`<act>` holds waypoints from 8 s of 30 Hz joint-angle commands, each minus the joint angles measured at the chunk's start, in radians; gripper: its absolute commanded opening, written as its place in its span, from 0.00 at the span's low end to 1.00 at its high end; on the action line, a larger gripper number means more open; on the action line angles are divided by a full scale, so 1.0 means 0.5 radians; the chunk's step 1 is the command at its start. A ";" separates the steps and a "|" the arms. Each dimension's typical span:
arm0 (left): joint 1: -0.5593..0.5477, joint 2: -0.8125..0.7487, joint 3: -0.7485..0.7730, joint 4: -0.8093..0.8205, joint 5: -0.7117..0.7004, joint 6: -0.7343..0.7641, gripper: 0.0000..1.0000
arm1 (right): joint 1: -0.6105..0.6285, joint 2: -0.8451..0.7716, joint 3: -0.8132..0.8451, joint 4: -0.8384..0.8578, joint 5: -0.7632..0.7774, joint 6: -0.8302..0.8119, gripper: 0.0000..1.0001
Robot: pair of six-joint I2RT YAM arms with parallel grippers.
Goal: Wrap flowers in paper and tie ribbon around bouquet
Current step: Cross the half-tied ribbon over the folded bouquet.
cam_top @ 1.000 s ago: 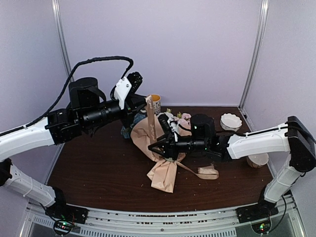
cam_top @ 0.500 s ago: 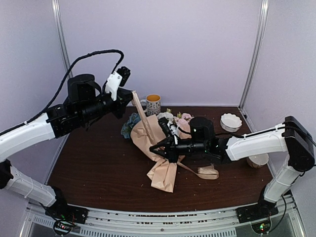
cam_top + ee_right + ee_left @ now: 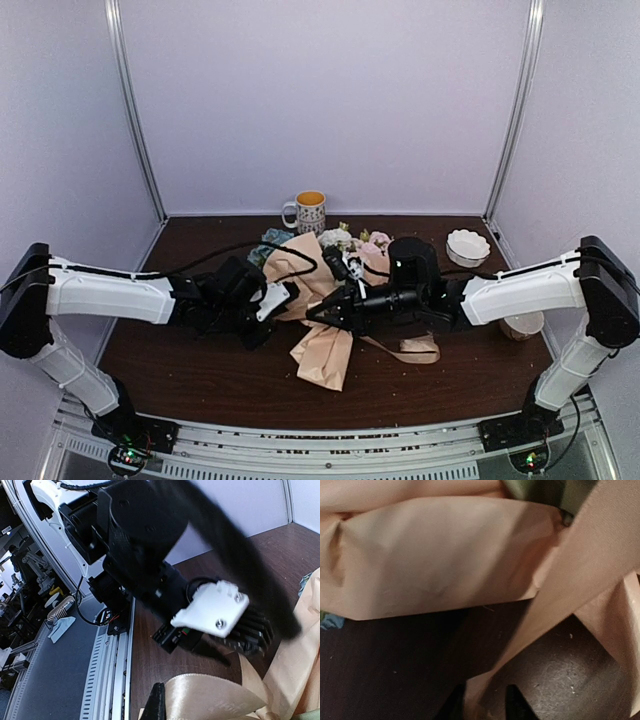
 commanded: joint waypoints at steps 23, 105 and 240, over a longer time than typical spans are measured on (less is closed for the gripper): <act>-0.033 0.025 -0.326 1.820 1.144 0.334 0.87 | -0.062 0.024 -0.002 0.208 0.012 0.152 0.00; -0.033 0.147 -0.140 1.492 1.078 0.316 0.00 | -0.324 0.202 0.331 -2.403 0.877 -0.035 0.00; -0.224 -0.957 -0.095 0.732 0.982 0.290 0.00 | -0.159 0.091 0.514 -0.708 0.292 -0.118 0.00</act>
